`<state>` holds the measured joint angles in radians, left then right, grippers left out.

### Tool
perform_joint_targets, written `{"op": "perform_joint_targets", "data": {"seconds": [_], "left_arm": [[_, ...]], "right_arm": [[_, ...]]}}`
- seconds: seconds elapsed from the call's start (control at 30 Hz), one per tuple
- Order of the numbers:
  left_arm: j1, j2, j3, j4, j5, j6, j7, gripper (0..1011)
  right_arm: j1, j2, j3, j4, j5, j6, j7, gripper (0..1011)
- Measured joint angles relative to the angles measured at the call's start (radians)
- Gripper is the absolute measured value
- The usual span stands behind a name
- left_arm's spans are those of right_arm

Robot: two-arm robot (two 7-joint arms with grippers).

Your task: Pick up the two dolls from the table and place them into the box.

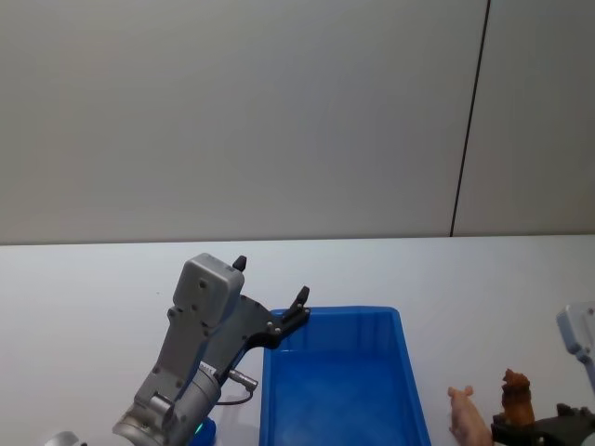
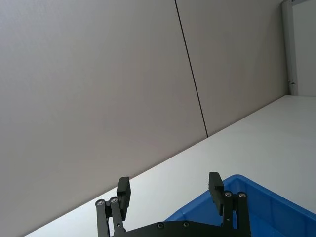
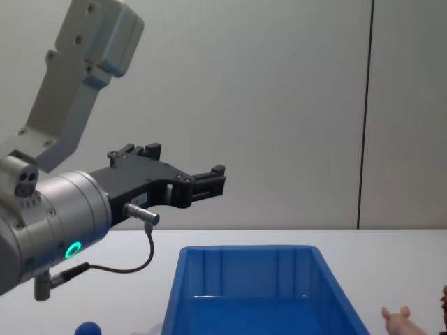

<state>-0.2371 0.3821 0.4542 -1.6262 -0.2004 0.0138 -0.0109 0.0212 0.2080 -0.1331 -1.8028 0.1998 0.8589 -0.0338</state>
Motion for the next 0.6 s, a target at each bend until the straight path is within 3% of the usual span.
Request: {"op": "perform_joint_targets", "data": {"seconds": [0.4,0.53,0.6], "left_arm": [[0.000,0.000,0.000,0.000,0.000,0.000,0.000,1001],[0.000,0.000,0.000,0.000,0.000,0.000,0.000,1002],[0.000,0.000,0.000,0.000,0.000,0.000,0.000,1001]], "right_arm": [[-0.002,-0.013,0.003,0.041,0.008,-0.007,0.025,729],[-0.001,-0.018,0.004,0.054,0.009,-0.010,0.033,565],[-0.001,-0.020,0.004,0.057,0.009,-0.012,0.035,534]]}}
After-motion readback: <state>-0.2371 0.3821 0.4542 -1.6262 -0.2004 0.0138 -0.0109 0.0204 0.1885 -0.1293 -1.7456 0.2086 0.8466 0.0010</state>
